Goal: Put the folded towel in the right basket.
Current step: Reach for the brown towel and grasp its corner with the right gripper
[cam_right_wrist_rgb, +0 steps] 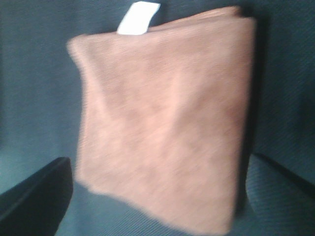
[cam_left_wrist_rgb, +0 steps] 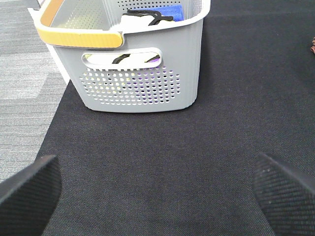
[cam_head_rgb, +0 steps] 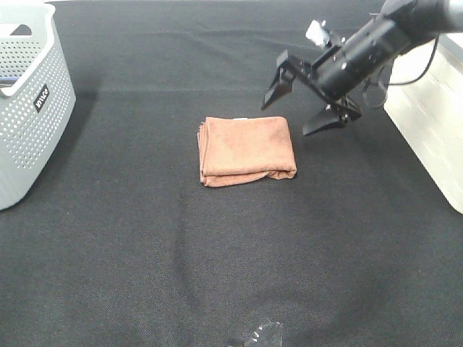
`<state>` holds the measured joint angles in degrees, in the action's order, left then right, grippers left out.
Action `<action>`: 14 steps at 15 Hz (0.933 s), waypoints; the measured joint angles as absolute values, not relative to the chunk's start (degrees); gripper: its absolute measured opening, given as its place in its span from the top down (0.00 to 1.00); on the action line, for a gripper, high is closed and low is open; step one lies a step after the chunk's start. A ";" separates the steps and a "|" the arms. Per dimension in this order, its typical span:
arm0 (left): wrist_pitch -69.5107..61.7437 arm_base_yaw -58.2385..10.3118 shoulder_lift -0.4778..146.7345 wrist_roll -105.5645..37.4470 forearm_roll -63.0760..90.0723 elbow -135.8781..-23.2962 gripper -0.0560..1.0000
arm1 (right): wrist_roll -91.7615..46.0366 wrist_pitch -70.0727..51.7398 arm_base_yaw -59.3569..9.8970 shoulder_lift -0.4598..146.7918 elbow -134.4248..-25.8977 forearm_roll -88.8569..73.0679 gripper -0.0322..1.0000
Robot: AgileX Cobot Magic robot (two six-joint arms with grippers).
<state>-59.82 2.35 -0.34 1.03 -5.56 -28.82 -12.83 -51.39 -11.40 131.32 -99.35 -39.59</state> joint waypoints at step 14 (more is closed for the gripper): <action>-59.82 2.35 -0.34 1.03 -5.44 -28.82 0.02 | -13.58 -51.68 -10.66 139.57 -102.62 -40.34 0.11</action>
<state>-59.82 2.35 -0.34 1.03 -5.44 -28.82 -13.58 -51.68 -10.66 139.57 -102.62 -40.34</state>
